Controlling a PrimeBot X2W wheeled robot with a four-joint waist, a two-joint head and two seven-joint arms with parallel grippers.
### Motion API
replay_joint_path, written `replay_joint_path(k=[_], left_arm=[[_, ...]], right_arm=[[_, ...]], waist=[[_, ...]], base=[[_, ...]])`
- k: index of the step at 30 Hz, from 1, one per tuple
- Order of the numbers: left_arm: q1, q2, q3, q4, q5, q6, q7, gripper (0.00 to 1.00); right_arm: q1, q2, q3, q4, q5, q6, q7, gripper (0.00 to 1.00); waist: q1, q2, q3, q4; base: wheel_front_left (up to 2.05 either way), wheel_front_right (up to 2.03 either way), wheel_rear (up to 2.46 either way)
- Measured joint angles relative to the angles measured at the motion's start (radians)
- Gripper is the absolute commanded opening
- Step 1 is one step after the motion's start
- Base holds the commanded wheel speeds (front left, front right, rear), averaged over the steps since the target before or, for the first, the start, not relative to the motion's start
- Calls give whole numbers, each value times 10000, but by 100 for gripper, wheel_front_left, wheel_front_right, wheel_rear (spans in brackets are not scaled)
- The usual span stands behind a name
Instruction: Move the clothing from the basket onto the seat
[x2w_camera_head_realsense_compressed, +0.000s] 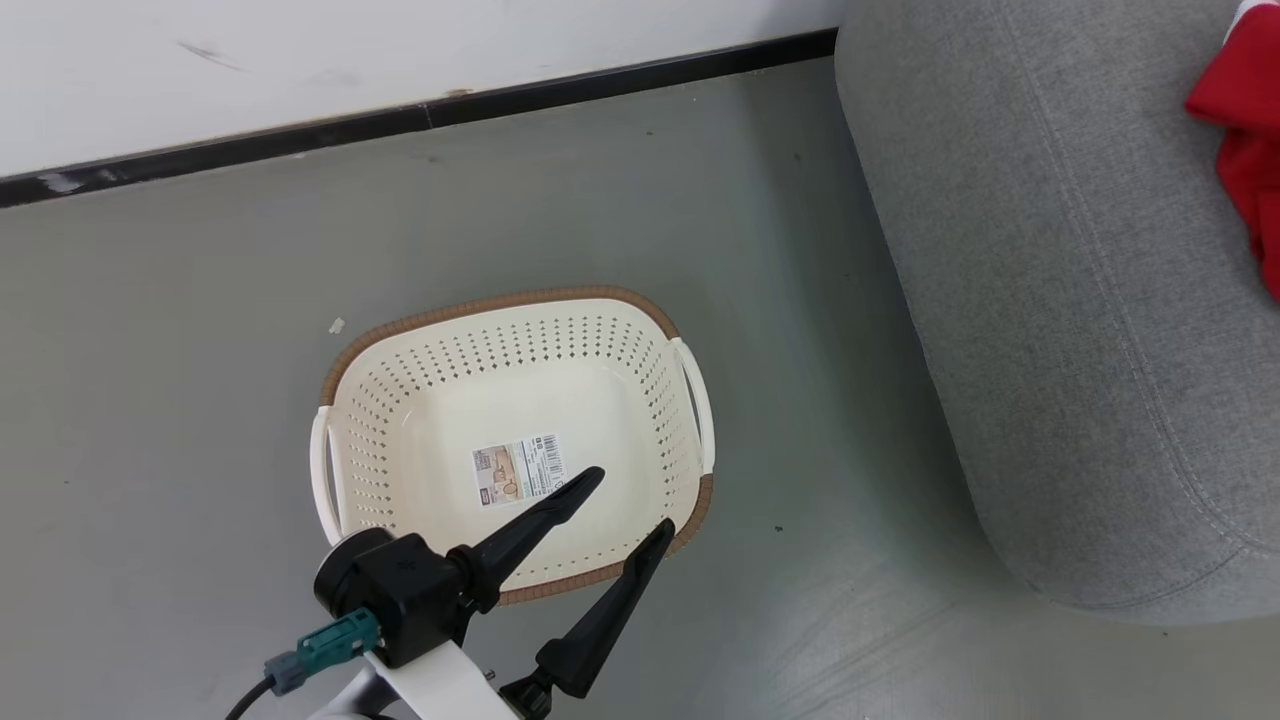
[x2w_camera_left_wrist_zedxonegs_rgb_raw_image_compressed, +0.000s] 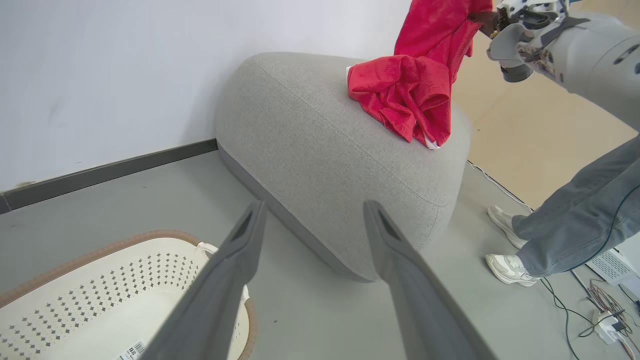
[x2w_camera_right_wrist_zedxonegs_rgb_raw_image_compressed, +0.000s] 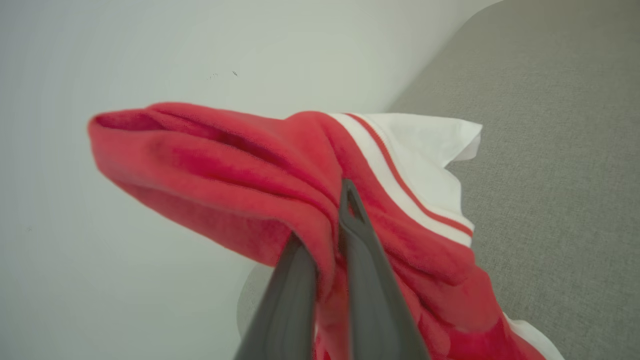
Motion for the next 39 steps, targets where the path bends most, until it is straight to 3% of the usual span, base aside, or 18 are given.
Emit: replay_joint_path(k=[7, 18, 34, 38, 39], left_arm=[[-12, 138, 52, -81, 0, -77, 174, 100], [-89, 382, 326, -284, -2, -73, 339, 100], [-378, 660, 790, -472, -2, -27, 410, 100], [-464, 671, 865, -441, -2, -27, 318, 100], [-464, 669, 874, -408, -2, -27, 297, 100]], right_arm=[[-371, -174, -207, 514, -136, 0, -205, 0], [-373, 265, -378, 700, -253, 0, -698, 0], [-374, 418, -82, 922, -681, 0, -1352, 0], [-366, 579, 182, 1030, -876, 0, -1496, 34], [-362, 581, 217, 1062, -938, 0, -1526, 39]], waist=[[0, 0, 429, 218], [-1, 0, 1018, 339], [0, -1, 1670, 51], [0, 0, 1669, -102], [0, 0, 1651, -134]], base=[[0, 0, 0], [0, 0, 0], [0, 0, 0], [0, 0, 0], [0, 0, 0]])
